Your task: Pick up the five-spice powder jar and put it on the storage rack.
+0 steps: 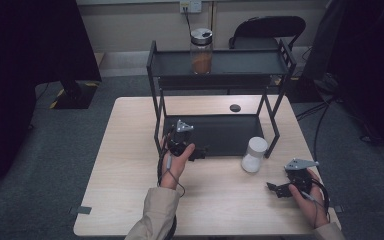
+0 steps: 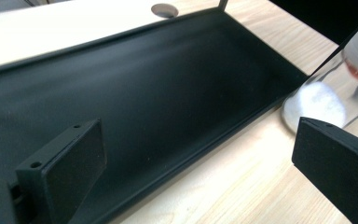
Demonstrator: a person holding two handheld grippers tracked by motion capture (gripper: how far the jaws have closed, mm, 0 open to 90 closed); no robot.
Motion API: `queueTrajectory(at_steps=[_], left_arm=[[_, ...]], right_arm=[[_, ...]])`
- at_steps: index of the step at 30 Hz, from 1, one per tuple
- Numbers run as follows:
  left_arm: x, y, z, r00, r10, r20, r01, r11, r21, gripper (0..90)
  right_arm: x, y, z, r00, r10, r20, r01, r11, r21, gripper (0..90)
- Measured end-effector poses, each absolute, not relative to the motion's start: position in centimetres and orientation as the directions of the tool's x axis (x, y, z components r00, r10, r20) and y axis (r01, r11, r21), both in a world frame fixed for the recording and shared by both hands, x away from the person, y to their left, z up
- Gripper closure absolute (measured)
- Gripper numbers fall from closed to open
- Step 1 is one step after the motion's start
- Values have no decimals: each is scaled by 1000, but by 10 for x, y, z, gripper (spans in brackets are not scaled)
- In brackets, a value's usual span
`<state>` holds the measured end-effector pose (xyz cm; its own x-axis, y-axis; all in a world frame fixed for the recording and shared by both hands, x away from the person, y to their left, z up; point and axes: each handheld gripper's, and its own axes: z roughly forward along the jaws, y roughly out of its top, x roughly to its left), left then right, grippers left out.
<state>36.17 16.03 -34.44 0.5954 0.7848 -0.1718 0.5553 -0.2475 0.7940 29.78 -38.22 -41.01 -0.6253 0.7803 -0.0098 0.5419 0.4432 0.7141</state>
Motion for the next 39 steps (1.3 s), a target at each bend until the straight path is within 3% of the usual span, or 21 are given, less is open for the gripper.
queueTrajectory(at_steps=[39], left_arm=[[305,197,-404,551,829,-100,621,-326,713,26]], right_arm=[[298,-382,-410,-625,781,-9,542,443,714,0]])
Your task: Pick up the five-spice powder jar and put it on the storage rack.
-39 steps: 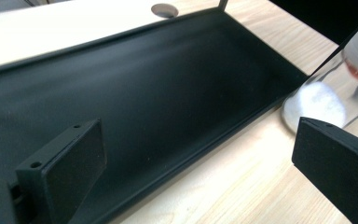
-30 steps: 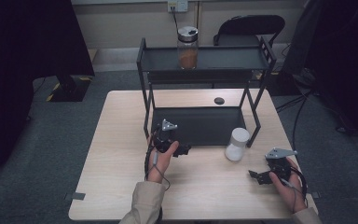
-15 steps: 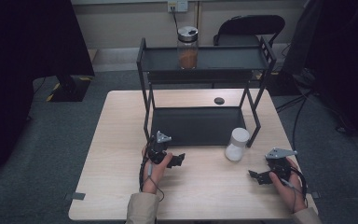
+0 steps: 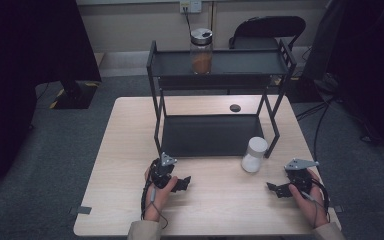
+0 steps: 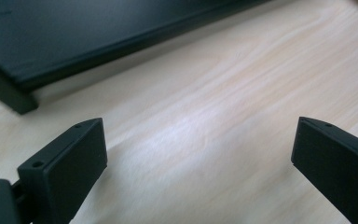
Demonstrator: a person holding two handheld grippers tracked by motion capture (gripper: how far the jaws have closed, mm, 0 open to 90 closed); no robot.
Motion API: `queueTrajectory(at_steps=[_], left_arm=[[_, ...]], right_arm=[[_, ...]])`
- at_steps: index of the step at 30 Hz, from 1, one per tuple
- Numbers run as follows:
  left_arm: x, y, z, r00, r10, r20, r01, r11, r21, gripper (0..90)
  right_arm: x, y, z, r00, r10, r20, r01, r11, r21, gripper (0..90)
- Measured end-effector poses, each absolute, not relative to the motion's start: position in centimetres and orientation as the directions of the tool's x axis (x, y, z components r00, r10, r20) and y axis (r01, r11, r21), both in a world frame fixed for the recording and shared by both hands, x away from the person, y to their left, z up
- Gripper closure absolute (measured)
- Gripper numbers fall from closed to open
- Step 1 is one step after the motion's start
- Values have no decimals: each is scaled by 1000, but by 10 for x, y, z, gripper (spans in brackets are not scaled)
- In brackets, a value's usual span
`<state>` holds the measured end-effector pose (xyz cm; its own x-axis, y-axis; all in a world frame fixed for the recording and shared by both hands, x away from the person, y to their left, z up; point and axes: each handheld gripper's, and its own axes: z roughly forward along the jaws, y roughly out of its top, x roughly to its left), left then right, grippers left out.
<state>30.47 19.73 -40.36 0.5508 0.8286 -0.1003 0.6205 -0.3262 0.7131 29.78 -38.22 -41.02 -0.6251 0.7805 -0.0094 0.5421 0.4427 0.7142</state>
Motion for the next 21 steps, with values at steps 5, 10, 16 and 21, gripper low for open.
queueTrajectory(at_steps=[5,10,16,21], left_arm=[[299,201,-405,548,833,-76,624,-347,700,26],[295,200,-405,554,831,-54,619,-368,694,25],[291,198,-406,572,820,-18,600,-403,691,20],[287,200,-411,580,815,-10,580,-404,707,1]], right_arm=[[298,-382,-410,-625,780,-9,542,443,714,0],[298,-382,-410,-625,780,-9,542,443,714,0],[298,-382,-410,-625,780,-9,542,443,714,0],[298,-382,-410,-625,780,-9,542,443,714,0]])
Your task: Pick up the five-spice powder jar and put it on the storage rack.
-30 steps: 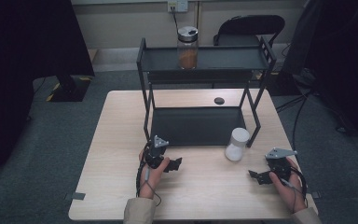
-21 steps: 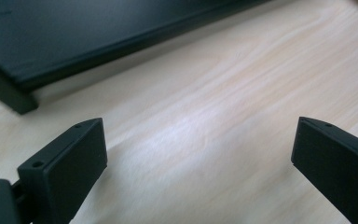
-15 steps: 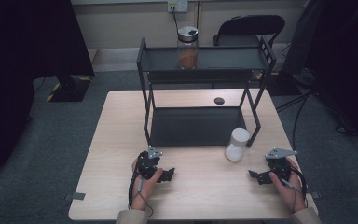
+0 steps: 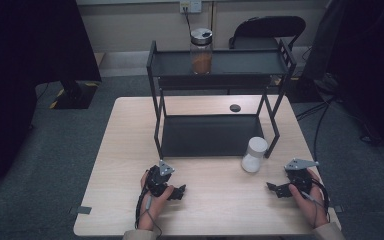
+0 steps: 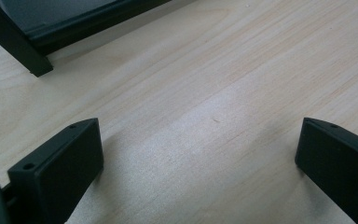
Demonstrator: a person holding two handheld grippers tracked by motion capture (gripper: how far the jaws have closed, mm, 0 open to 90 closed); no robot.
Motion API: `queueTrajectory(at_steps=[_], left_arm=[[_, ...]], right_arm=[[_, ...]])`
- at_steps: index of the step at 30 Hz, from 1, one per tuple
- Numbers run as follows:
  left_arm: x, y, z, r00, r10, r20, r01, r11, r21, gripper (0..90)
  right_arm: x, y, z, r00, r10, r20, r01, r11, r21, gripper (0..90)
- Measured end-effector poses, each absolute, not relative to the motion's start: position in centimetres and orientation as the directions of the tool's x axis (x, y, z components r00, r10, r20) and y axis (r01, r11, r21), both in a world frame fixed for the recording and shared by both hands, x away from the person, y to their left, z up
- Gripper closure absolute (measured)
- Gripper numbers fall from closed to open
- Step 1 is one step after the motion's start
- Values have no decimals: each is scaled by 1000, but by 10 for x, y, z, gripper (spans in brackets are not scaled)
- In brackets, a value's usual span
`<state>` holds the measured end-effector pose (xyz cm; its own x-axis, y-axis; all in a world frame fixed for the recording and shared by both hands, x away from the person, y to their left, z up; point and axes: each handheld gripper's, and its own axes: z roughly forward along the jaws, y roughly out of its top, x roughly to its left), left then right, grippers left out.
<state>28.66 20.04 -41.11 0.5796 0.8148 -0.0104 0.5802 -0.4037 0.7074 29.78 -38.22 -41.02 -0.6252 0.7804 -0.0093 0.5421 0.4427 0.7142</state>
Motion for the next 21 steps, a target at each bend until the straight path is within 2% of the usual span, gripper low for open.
queueTrajectory(at_steps=[21], left_arm=[[284,202,-414,583,812,-10,569,-399,719,0]], right_arm=[[299,-381,-410,-625,781,-9,544,443,713,0]])
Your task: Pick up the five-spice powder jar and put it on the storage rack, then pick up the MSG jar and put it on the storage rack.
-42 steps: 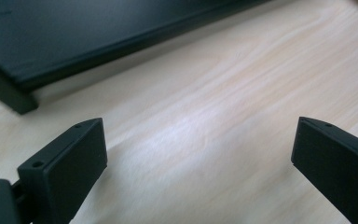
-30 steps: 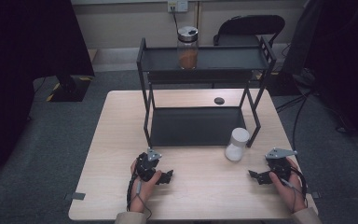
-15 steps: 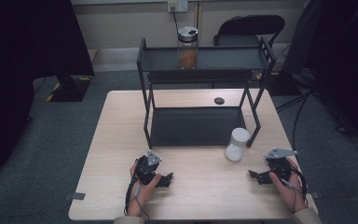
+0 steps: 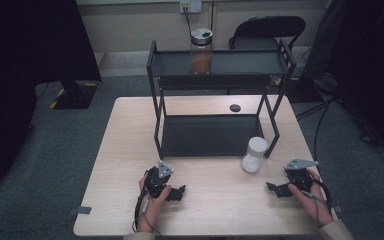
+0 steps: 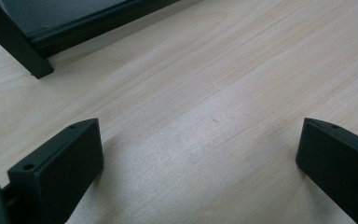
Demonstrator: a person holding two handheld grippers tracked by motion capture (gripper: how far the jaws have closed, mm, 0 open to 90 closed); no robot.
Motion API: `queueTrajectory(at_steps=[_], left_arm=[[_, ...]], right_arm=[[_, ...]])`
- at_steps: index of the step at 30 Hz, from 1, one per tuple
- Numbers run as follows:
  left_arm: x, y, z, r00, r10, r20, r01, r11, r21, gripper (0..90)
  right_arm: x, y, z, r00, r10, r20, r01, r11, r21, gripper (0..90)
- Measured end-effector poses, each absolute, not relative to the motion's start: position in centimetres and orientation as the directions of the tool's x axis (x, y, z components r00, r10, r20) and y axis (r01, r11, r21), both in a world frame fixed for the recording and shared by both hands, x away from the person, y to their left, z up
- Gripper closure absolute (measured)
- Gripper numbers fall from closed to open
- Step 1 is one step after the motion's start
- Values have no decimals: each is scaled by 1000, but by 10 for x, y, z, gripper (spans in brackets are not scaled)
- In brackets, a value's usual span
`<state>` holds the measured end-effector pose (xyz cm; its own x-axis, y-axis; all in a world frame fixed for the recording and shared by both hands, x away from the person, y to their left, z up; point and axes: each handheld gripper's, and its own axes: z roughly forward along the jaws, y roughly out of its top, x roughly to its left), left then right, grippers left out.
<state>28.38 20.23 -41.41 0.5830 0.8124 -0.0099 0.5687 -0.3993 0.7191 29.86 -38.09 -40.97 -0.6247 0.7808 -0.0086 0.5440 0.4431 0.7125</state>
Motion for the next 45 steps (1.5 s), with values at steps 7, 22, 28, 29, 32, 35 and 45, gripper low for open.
queueTrajectory(at_steps=[7,22,28,29,32,35,45], left_arm=[[284,202,-414,582,813,-10,569,-399,719,0],[284,202,-414,582,813,-9,569,-400,719,0],[284,202,-414,582,813,-9,568,-400,719,0],[284,202,-414,582,813,-9,568,-400,719,0],[284,202,-414,582,813,-9,568,-400,719,0],[284,202,-414,583,813,-8,568,-400,719,0],[284,202,-414,582,813,-8,568,-399,719,0]], right_arm=[[300,-381,-410,-631,776,-8,541,448,712,0],[307,-371,-398,-660,751,10,524,451,723,13],[315,-370,-391,-675,735,67,504,394,768,10],[316,-369,-390,-674,735,73,501,382,777,5],[319,-367,-385,-678,729,94,491,353,796,9],[322,-360,-381,-674,734,85,477,345,808,18],[332,-343,-384,-669,741,53,412,311,857,185]])
